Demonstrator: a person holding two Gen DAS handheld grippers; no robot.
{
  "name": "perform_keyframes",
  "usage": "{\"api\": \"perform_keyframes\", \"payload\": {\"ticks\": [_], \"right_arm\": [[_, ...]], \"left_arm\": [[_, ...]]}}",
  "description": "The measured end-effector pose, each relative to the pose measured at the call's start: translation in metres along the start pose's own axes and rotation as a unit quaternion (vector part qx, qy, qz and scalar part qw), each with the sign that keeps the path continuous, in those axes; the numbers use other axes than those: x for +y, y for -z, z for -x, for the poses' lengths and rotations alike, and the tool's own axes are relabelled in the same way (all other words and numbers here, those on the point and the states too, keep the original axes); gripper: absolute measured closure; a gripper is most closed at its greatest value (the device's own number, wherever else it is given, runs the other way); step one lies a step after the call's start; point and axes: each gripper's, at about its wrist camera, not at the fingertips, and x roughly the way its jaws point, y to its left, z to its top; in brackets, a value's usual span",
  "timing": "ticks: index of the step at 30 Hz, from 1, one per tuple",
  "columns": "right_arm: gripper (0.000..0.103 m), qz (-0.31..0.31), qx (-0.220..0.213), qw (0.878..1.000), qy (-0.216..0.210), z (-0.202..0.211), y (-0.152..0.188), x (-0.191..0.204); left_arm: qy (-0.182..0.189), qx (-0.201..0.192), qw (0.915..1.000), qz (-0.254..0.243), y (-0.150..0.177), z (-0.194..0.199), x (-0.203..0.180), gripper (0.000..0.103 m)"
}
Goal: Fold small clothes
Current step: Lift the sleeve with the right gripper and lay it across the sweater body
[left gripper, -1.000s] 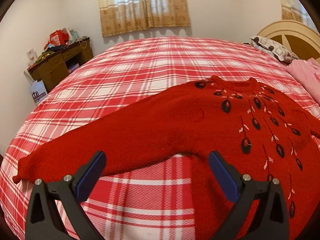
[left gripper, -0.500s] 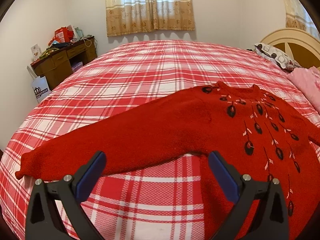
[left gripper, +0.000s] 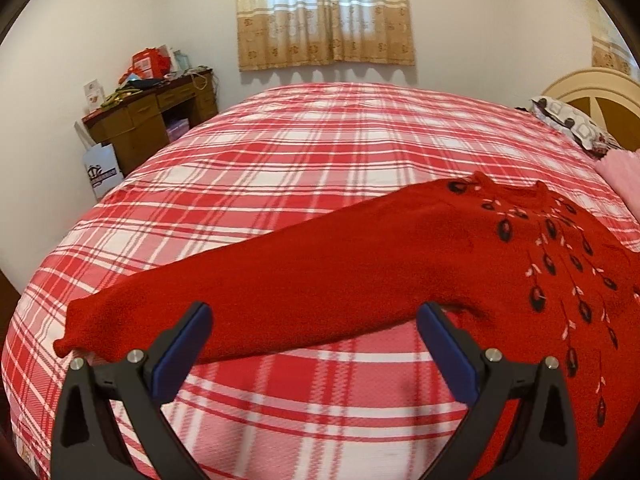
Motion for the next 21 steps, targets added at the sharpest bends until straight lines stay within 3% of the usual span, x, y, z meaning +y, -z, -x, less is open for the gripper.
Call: {"api": "perform_keyframes", "payload": {"ticks": [14,21], "right_arm": [[0.094,0.087,-0.018,0.994,-0.059,-0.002,-0.027,0.105],[0.094,0.14,-0.013,0.985,-0.102,-0.011,-0.024,0.172]], "left_arm": [[-0.007,0.005,0.9997,0.023,0.006,-0.003,0.03,0.0],[-0.008,0.008,0.9995,0.031,0.009,-0.005,0.039,0.0]]}}
